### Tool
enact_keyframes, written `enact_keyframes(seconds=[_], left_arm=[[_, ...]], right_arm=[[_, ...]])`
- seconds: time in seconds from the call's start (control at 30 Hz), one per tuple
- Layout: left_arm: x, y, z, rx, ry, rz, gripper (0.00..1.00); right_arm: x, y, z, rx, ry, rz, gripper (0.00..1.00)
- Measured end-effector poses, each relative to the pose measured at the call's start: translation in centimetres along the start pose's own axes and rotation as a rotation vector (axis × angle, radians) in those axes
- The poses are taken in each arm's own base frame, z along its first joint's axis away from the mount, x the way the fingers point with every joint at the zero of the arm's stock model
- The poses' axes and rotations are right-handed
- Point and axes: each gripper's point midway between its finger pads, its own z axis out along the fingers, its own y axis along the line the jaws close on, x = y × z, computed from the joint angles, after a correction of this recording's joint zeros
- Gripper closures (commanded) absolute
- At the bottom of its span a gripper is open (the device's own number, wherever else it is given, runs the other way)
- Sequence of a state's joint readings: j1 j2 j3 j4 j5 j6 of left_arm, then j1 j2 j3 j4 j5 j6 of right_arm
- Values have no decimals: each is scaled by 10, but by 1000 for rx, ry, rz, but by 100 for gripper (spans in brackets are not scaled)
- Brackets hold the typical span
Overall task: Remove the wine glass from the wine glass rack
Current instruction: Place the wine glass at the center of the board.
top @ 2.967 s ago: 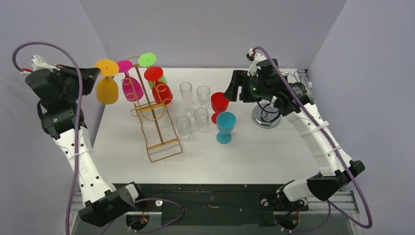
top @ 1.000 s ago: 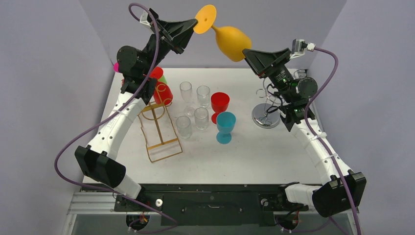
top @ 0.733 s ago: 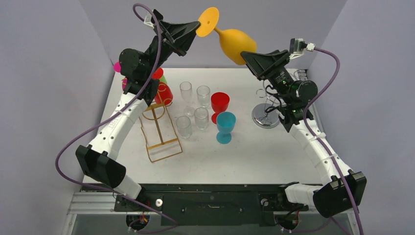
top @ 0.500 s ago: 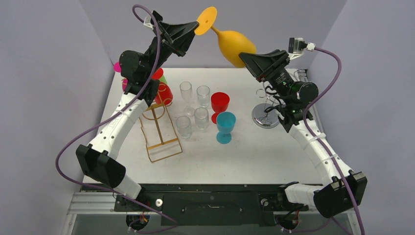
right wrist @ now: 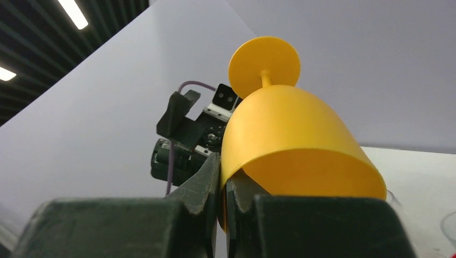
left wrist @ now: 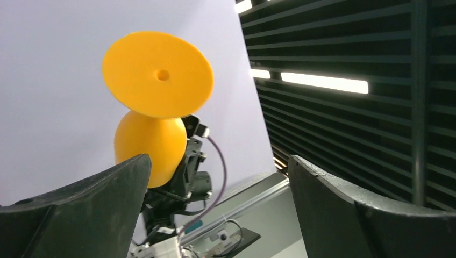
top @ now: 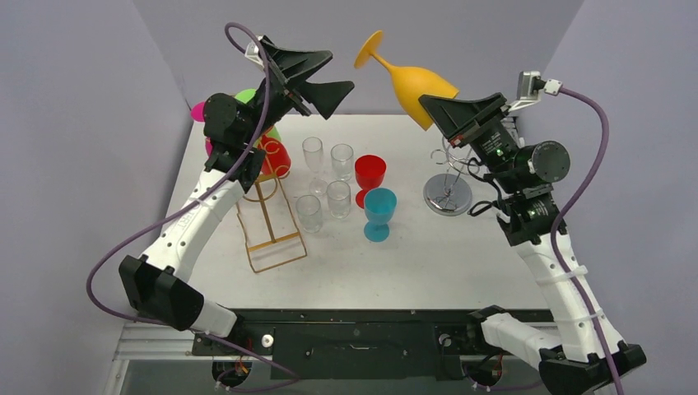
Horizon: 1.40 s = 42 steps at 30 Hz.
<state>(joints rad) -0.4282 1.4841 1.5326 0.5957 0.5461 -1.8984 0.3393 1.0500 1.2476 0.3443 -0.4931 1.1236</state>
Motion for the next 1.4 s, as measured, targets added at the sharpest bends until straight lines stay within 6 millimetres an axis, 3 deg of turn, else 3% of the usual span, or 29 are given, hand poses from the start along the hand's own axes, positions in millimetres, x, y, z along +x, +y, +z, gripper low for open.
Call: enact_keyframes(seconds=[0.23, 0.37, 0.43, 0.57, 0.7, 0.83, 1.1, 1.27, 1.4], left_arm=[[-10, 23, -22, -192, -81, 232, 4], [-29, 40, -41, -367, -153, 409, 4], [-35, 45, -52, -448, -177, 500, 4], [-41, 44, -79, -587, -221, 659, 4], [-45, 25, -99, -673, -269, 794, 4], [-48, 1, -116, -722, -324, 907, 4], [-56, -36, -134, -765, -398, 1025, 4], [-60, -36, -140, -793, -406, 1042, 4], [-65, -31, -143, -818, -405, 1044, 4]], right_arm=[[-11, -10, -19, 234, 23, -93, 100], [-1, -31, -28, 403, 99, -135, 100], [19, -39, -30, 469, 178, -151, 100], [81, -68, -42, 604, 408, -188, 100], [135, -100, -60, 737, 617, -248, 100], [176, -120, -76, 811, 787, -302, 100], [228, -118, -78, 787, 970, -379, 100], [254, -127, -80, 789, 1048, -407, 100], [258, -136, -83, 819, 1066, -421, 100]])
